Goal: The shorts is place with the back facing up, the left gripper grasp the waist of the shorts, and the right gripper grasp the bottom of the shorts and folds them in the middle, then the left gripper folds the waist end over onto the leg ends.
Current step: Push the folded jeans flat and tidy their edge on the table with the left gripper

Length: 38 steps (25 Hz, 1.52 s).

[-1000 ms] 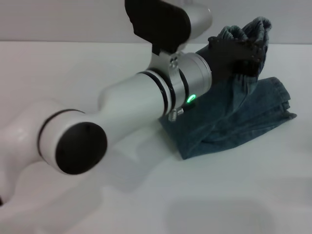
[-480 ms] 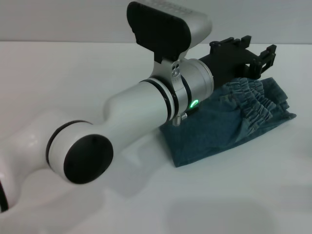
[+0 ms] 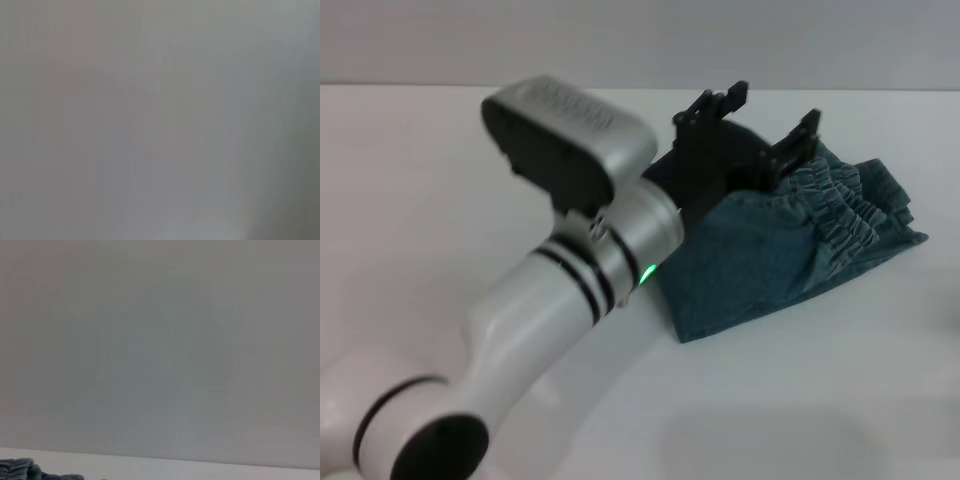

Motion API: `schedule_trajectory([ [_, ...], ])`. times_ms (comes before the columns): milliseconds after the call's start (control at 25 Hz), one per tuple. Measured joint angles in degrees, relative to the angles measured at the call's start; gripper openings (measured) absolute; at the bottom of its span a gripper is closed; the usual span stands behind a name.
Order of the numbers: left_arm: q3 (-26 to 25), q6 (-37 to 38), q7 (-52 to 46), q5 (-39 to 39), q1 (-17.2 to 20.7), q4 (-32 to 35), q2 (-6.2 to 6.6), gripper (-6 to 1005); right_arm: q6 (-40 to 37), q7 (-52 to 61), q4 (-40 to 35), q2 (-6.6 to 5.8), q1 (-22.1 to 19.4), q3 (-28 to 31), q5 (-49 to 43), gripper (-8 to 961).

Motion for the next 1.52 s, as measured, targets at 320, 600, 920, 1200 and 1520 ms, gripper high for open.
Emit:
schedule_trajectory([
  [320, 4.98, 6.02, -5.42, 2.11, 3.78, 4.24, 0.12, 617, 0.01, 0.19, -0.1, 0.1, -0.37, 0.36, 0.08, 0],
  [600, 10.44, 6.73, -10.17, 2.6, 1.95, 10.4, -0.02, 485, -0.38, 0.55, -0.13, 0.11, 0.1, 0.38, 0.12, -1],
  [920, 12.76, 5.47, -16.04, 2.64, 1.57, 13.73, 0.01, 201, -0.61, 0.67, -0.14, 0.11, 0.3, 0.38, 0.14, -1],
  [1200, 14.66, 2.52, -19.7, 2.74, 1.52, 13.14, 0.25, 1, -0.65, 0.67, -0.28, 0.11, 0.66, 0.32, 0.14, 0],
  [1520, 14.38, 1.18, -22.62, 2.73, -1.46, 16.38, -0.04, 0, -0.65, 0.67, -0.31, 0.11, 0.76, 0.21, 0.14, 0],
])
